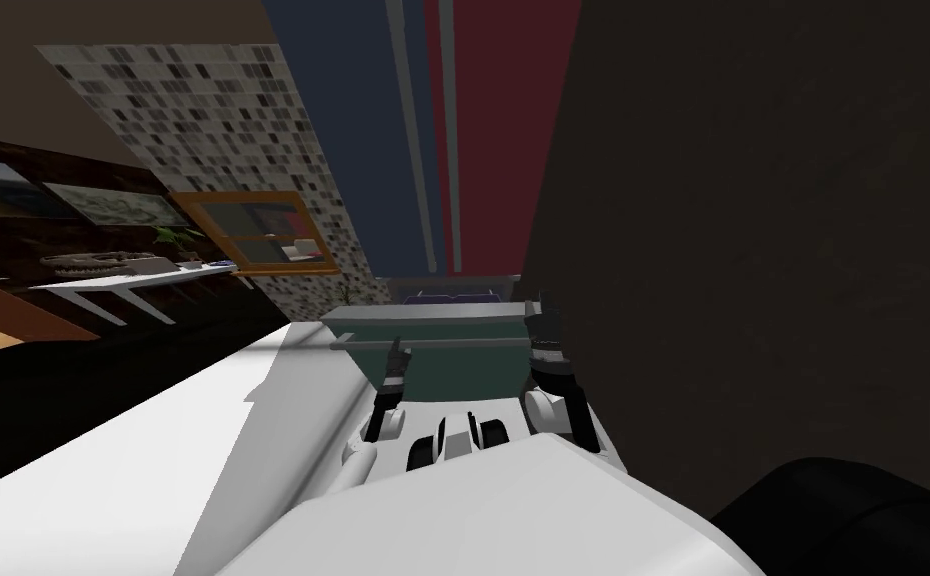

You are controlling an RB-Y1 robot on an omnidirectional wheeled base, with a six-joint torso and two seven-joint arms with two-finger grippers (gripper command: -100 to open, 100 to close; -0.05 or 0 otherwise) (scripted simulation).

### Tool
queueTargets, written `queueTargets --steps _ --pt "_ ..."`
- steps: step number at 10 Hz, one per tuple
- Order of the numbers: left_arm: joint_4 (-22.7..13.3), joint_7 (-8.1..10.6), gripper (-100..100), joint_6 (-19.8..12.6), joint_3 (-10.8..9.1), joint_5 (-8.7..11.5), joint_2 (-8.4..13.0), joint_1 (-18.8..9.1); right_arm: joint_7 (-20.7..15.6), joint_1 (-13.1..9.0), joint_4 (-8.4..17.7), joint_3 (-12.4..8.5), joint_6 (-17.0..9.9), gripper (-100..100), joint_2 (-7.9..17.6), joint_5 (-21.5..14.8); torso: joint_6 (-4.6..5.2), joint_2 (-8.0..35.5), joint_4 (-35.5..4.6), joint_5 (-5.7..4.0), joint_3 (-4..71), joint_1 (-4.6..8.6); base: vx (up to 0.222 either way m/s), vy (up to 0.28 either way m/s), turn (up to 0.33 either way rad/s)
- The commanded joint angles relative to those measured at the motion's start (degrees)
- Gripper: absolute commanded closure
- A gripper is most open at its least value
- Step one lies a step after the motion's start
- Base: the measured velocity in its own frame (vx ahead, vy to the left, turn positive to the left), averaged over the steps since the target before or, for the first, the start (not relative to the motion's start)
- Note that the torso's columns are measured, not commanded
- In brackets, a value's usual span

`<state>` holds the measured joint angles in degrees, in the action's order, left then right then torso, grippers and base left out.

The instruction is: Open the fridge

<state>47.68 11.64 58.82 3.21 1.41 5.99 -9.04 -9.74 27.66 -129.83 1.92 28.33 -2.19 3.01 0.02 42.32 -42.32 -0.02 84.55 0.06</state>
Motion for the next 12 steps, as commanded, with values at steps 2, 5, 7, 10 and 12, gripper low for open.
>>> queueTargets --steps 2,5,7,10,12 --pt "-4.2 3.4 -100 -0.9 -3.89 2.1 5.3 -4.3 0.0 0.0 0.0 0.0 0.0 0 0.0 0.0 -0.05 0.1 0.0 0.01 -0.1 -0.07 -0.098 -0.077 -0.105" --pt "-8.1 7.01 -100 -2.0 -8.23 4.4 10.8 -8.6 0.0 0.0 0.0 0.0 0.0 0 0.0 0.0 0.07 0.3 -0.2 -0.1 -0.1 0.21 -0.143 -0.123 -0.266" --pt "-8.1 7.01 -100 -2.0 -8.23 4.4 11.2 -8.6 0.0 0.0 0.0 0.0 0.0 0 0.0 0.0 0.05 0.5 -0.5 -0.33 -0.3 0.31 -0.051 -0.052 -0.025" --pt "-10.1 7.47 -100 -2.6 -8.72 4.7 11.9 -9.2 0.0 0.0 0.0 0.0 0.0 0 0.0 0.0 -0.09 0.6 -0.7 -0.4 -0.4 0.27 -0.016 -0.011 -0.083" --pt "-10.6 7.58 0 -2.9 -8.8 4.7 12.0 -9.0 0.0 0.0 0.0 0.0 0.0 0 0.0 0.0 -0.03 0.5 -0.4 -0.24 -0.3 0.22 0.0 0.0 0.0"
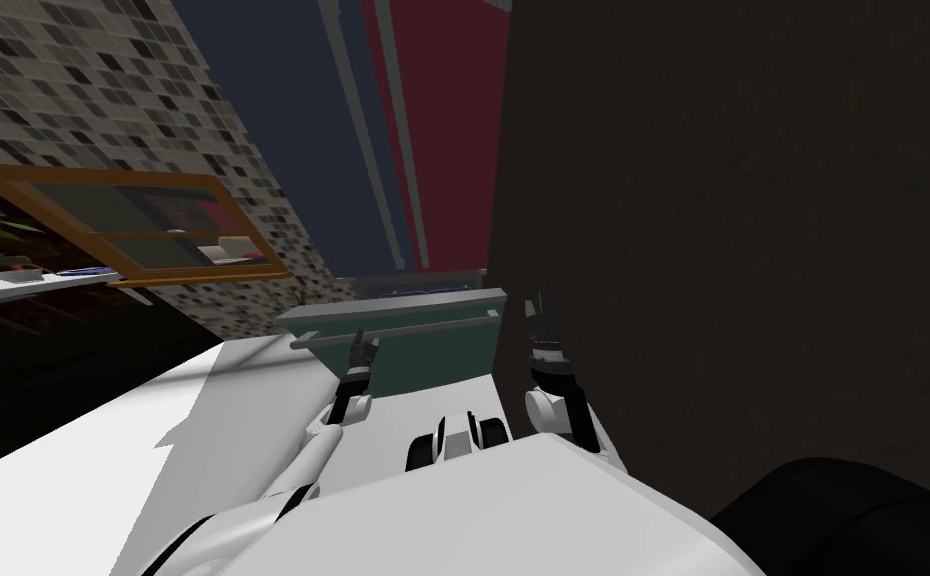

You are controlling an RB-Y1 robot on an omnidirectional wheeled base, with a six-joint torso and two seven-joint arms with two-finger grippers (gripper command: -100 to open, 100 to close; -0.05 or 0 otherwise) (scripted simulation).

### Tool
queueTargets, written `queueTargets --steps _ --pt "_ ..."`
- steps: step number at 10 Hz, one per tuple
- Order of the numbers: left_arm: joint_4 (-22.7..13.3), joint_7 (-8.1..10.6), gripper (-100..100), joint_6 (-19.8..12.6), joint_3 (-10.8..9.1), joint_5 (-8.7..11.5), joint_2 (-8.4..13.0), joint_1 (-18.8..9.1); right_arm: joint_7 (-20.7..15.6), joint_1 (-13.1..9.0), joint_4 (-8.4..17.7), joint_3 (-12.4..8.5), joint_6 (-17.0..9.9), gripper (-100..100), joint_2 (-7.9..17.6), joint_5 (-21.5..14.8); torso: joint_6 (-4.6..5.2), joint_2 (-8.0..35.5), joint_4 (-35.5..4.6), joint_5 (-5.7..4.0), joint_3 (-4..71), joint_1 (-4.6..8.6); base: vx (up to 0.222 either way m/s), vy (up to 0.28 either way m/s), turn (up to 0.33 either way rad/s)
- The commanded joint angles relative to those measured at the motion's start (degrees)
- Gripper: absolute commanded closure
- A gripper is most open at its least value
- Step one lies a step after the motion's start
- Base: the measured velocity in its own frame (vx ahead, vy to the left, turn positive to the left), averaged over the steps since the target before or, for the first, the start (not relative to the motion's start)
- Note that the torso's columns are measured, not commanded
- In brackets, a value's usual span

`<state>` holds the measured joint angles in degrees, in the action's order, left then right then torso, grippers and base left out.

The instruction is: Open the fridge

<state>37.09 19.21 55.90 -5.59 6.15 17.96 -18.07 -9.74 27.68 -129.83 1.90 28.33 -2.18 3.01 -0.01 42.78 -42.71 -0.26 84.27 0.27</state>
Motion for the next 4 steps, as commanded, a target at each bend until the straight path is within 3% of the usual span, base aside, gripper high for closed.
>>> queueTargets --steps 1,4 --pt "-0.2 -0.01 0 -0.2 0.03 0.0 -0.1 0.2 0.0 0.0 0.0 0.0 0.0 0 0.0 0.0 0.02 -0.2 0.1 0.05 0.1 -0.06 0.0 0.0 0.0" --pt "-0.4 -0.03 0 -0.4 0.09 0.0 -0.1 0.5 0.0 0.0 0.0 0.0 0.0 0 0.0 0.0 0.03 -0.4 0.3 0.16 0.2 -0.18 0.0 0.0 0.0"
